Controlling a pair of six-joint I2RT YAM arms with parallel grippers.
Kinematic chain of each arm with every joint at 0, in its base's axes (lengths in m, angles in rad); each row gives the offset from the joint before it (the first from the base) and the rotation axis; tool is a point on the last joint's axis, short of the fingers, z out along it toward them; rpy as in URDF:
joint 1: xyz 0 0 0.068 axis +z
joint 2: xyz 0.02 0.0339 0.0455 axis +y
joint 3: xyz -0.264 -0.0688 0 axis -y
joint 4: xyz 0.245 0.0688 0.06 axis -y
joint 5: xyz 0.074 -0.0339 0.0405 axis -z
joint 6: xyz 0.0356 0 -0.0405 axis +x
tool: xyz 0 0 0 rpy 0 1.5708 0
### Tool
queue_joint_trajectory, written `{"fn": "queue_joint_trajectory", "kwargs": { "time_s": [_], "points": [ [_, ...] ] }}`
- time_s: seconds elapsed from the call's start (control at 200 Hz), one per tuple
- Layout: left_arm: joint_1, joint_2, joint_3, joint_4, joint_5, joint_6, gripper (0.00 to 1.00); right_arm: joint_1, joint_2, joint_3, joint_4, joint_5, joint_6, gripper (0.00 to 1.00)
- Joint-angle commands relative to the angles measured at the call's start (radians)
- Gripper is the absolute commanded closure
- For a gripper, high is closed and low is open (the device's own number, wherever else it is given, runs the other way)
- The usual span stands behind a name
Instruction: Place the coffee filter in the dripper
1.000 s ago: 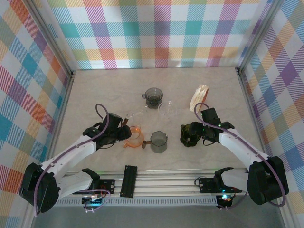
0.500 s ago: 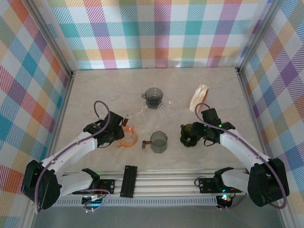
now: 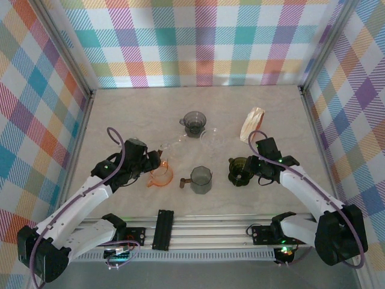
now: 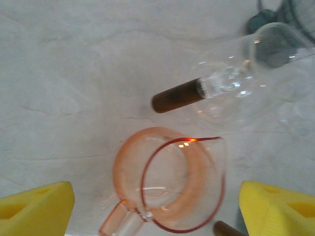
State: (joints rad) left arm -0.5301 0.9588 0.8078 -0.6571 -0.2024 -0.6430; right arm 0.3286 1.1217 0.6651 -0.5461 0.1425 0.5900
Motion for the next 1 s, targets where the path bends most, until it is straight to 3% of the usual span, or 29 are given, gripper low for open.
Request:
{"fn": "queue_joint_trajectory", "kwargs": {
  "time_s": [0.0,0.205,0.405,0.77,0.995],
  "points": [
    [-0.01,-0.007,0.028,0.04,0.072,0.026,0.12,0.004,0.015,-0.022,0.029,-0.031,0.004,0.54],
    [-0.009,-0.031,0.033,0.053,0.089,0.035,0.1,0.004,0.01,-0.014,0.035,-0.06,-0.016,0.82],
    [-0.01,-0.087,0.041,0.057,0.062,0.045,0.05,0.005,-0.01,0.018,0.014,-0.092,-0.048,1.0],
    [-0.01,-0.142,0.035,0.05,0.025,0.064,0.0,0.014,-0.07,0.13,-0.028,-0.251,-0.07,1.0],
    [-0.01,-0.171,0.045,0.029,-0.013,0.063,0.0,0.167,-0.062,0.28,-0.099,-0.293,-0.067,1.0]
  ]
}}
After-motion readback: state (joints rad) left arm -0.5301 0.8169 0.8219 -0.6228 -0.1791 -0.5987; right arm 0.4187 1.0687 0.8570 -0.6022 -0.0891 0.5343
